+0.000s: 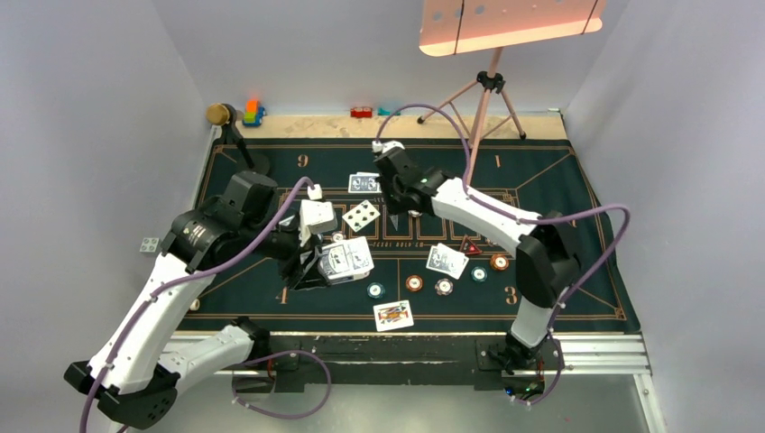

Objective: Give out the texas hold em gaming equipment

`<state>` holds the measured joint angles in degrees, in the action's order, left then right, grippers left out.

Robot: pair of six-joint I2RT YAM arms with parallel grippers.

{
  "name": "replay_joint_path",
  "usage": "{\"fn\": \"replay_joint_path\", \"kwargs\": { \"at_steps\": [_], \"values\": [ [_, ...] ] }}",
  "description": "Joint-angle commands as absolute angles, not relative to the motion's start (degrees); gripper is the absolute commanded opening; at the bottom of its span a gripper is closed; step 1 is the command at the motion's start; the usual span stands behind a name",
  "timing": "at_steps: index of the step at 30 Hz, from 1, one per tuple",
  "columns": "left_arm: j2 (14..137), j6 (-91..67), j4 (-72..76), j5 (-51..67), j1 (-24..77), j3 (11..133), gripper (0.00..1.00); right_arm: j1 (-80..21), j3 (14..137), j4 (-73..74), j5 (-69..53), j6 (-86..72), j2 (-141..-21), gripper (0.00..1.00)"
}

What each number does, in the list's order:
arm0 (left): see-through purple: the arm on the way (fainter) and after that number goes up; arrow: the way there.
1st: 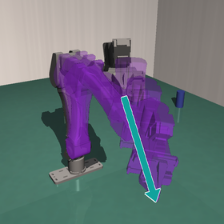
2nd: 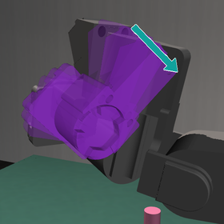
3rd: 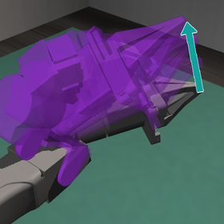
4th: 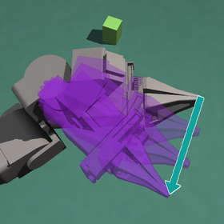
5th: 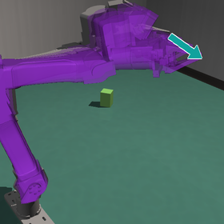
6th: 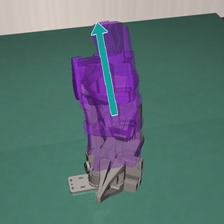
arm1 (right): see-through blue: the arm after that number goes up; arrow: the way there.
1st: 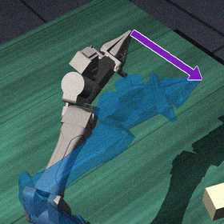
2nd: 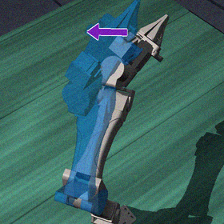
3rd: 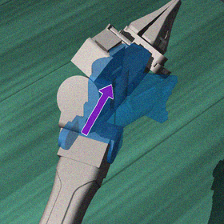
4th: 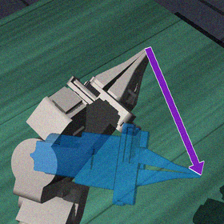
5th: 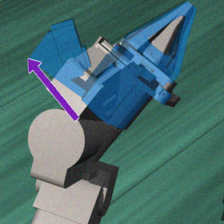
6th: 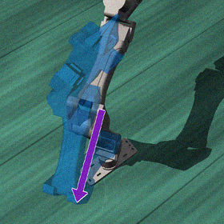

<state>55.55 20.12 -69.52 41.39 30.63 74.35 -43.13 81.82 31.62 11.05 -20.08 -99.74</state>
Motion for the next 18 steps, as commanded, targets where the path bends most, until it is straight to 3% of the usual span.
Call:
{"fn": "replay_joint_path", "kwargs": {
  "at_steps": [1, 12, 18],
  "values": [
    [54.4, 20.3, -69.6, 43.6, 30.3, 75.3, 0.00, -47.2, 90.5, 34.7, 29.1, -15.0, -102.3, 0.00],
    [53.9, 20.3, -70.8, 44.2, 30.3, 76.0, 0.00, -59.5, 100.2, 37.8, 56.1, -6.0, -119.4, 0.00],
    [54.2, 20.2, -71.2, 44.3, 30.2, 76.5, 0.00, -61.3, 100.2, 35.0, 61.2, -3.0, -124.4, 0.00]
  ]
}}
